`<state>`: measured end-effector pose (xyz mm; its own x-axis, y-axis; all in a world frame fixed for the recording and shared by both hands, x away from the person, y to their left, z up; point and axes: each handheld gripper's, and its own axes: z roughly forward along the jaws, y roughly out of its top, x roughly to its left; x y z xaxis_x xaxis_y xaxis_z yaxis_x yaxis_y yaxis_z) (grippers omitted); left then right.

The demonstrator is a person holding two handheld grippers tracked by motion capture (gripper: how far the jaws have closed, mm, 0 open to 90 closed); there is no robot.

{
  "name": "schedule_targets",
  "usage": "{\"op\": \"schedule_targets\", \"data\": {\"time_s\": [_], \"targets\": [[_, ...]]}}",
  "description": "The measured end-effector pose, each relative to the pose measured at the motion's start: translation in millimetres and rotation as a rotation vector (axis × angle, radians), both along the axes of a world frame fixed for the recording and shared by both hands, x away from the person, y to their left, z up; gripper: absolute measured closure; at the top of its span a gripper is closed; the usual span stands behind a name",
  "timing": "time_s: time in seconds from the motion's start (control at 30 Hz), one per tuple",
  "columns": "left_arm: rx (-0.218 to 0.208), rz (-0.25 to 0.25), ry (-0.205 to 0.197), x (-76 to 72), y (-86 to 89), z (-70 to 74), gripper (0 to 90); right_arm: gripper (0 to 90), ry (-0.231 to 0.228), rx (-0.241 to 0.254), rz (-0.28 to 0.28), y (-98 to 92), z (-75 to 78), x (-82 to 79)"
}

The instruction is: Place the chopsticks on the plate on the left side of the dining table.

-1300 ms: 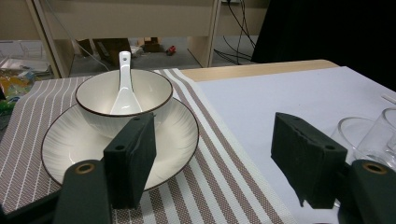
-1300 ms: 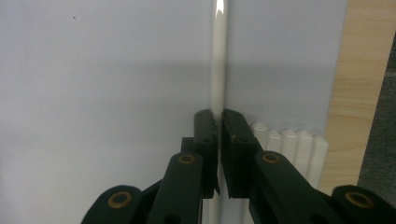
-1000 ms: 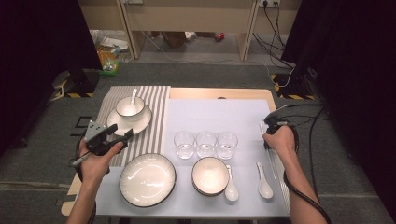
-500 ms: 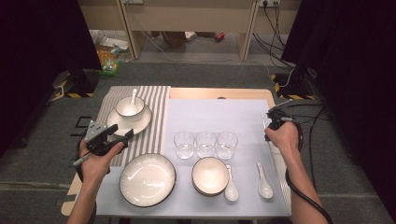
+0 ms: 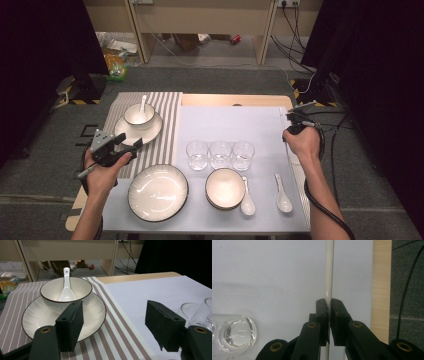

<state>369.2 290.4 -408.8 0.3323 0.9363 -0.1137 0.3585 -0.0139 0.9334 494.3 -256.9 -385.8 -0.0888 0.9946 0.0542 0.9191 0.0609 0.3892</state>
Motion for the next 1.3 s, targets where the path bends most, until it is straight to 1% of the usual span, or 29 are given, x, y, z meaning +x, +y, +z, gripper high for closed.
{"op": "schedule_targets", "data": {"time_s": [0.03, 0.1, 0.13, 0.17, 0.27, 0.33, 0.37, 0.43, 0.47, 0.53, 0.57, 0.63, 0.67, 0.7, 1.03, 1.1, 1.13, 1.2, 1.23, 1.3], "targets": [[0.0, 0.001, 0.0, 0.0, -0.1, 0.2, 30.4, 85.5, -0.019, 0.008, 0.001, 0.3, 2.6, -0.8], [0.0, 0.001, 0.0, 0.0, 0.0, 0.1, 30.3, 85.5, -0.033, 0.009, -0.003, 0.7, 4.9, -1.4], [0.0, 0.001, 0.0, 0.0, 0.0, 0.0, 30.3, 85.5, -0.047, 0.012, 0.004, 0.5, 5.6, -1.5], [0.0, 0.001, 0.0, -0.1, 0.0, 0.0, 30.4, 85.5, -0.053, 0.013, -0.003, 1.0, 6.9, -1.8], [0.002, 0.0, 0.001, -0.2, -0.1, 0.1, 30.3, 85.5, -0.085, 0.018, 0.0, 1.9, 9.2, -2.5], [0.001, 0.001, 0.0, -0.4, -0.3, 0.4, 30.4, 85.5, -0.093, 0.016, 0.0, 2.4, 10.5, -2.8], [-0.001, 0.001, -0.001, -0.5, -0.3, 0.5, 30.4, 85.5, -0.115, 0.018, 0.0, 2.9, 11.8, -3.3], [-0.001, 0.001, -0.002, -0.5, -0.3, 0.7, 30.3, 85.5, -0.123, 0.018, 0.001, 3.2, 12.4, -3.4], [-0.002, 0.002, -0.003, -0.5, -0.2, 0.9, 30.4, 85.5, -0.152, 0.016, 0.006, 3.7, 14.0, -3.6], [-0.002, 0.002, -0.004, -0.6, -0.1, 1.0, 30.3, 85.5, -0.157, 0.018, 0.001, 4.4, 14.7, -3.9], [-0.002, 0.002, -0.004, -0.7, 0.0, 1.1, 30.4, 85.5, -0.188, 0.025, 0.002, 5.6, 16.5, -4.0], [-0.004, 0.002, -0.006, -0.8, 0.1, 1.3, 30.4, 85.5, -0.211, 0.02, 0.006, 6.2, 17.9, -4.1], [-0.004, 0.002, -0.006, -0.8, 0.1, 1.3, 30.4, 85.5, -0.211, 0.02, 0.006, 6.2, 17.9, -4.1], [-0.002, 0.002, -0.006, -1.0, 0.4, 1.8, 30.4, 85.5, -0.238, 0.023, 0.013, 7.0, 19.5, -4.0], [-0.003, 0.0, -0.007, -1.1, 0.0, 2.0, 30.3, 85.5, -0.341, 0.026, 0.027, 11.2, 23.7, -4.3], [-0.003, 0.0, -0.008, -1.2, 0.1, 2.2, 30.3, 85.5, -0.349, 0.026, 0.026, 11.9, 24.1, -4.4], [-0.004, 0.002, -0.009, -1.2, 0.4, 2.5, 30.4, 85.5, -0.377, 0.026, 0.033, 13.2, 25.2, -4.4], [-0.005, 0.004, -0.01, -1.3, 0.5, 2.7, 30.3, 85.6, -0.386, 0.024, 0.031, 13.6, 25.5, -4.6], [-0.006, 0.005, -0.01, -1.3, 0.6, 2.8, 30.3, 85.6, -0.41, 0.029, 0.035, 15.2, 26.7, -4.7], [-0.006, 0.004, -0.01, -1.5, 0.8, 2.7, 30.3, 85.6, -0.425, 0.029, 0.028, 17.1, 27.8, -5.2]]}}
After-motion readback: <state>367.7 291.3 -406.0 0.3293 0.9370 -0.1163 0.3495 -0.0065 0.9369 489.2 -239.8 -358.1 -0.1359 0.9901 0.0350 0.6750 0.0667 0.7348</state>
